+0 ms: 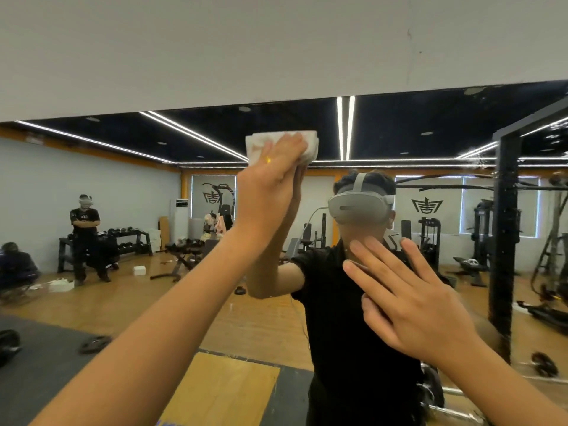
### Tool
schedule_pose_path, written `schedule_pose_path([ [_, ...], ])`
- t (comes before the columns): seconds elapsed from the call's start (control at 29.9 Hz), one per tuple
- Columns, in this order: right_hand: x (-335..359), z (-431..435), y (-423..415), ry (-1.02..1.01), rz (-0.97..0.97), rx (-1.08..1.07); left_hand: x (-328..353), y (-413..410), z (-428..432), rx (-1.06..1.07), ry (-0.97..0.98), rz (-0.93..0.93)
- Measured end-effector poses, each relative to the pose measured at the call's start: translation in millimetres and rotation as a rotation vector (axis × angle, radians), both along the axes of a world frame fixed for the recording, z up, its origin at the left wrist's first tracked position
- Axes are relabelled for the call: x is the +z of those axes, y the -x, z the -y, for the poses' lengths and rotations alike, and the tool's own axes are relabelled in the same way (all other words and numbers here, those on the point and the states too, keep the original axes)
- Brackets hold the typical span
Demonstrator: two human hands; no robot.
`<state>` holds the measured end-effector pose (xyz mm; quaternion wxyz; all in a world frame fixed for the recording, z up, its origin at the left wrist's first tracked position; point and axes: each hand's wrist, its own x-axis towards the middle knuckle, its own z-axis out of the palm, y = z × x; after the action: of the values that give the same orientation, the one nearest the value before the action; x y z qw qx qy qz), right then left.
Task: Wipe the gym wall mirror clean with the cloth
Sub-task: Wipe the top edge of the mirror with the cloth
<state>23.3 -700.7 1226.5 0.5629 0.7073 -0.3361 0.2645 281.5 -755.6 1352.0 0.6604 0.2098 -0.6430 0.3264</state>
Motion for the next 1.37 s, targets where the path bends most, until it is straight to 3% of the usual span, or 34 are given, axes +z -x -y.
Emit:
schedule_pose_path([
  [0.13, -1, 0, 0, -0.007, -0.002, -0.021, -18, -7, -5, -0.015, -0.036, 0.04],
  [0.27, -1, 0, 1, -0.015, -0.008, -0.021, 41, 2, -13, -0.096, -0.145, -0.113],
  [0.33, -1, 0, 2, -0.014, -0.009, -0.012, 53, 11, -15, -0.107, -0.091, -0.126],
  [0.4, -1, 0, 1, -0.016, -0.004, -0.002, 40, 16, -16, -0.105, -0.012, -0.102],
  [0.57, -1, 0, 1, -0.006, 0.0, -0.001, -27, 11, -19, -0.056, -0.046, 0.052],
  [0.77, 0, -1, 0, -0.005, -0.006, -0.008, 32, 19, -16, -0.016, -0.028, 0.031],
  [0.94, 1, -9, -7, -0.036, 0.039, 0.006, 12, 17, -6, -0.119, -0.059, 0.052],
  [1.2, 93, -29, -70, 0.032, 0.248, 0.202, 9, -9, -1, -0.192, -0.119, 0.271],
  [1.37, 137, -9, -104, -0.046, 0.241, 0.183, 7, -17, -5, -0.326, -0.066, 0.169],
])
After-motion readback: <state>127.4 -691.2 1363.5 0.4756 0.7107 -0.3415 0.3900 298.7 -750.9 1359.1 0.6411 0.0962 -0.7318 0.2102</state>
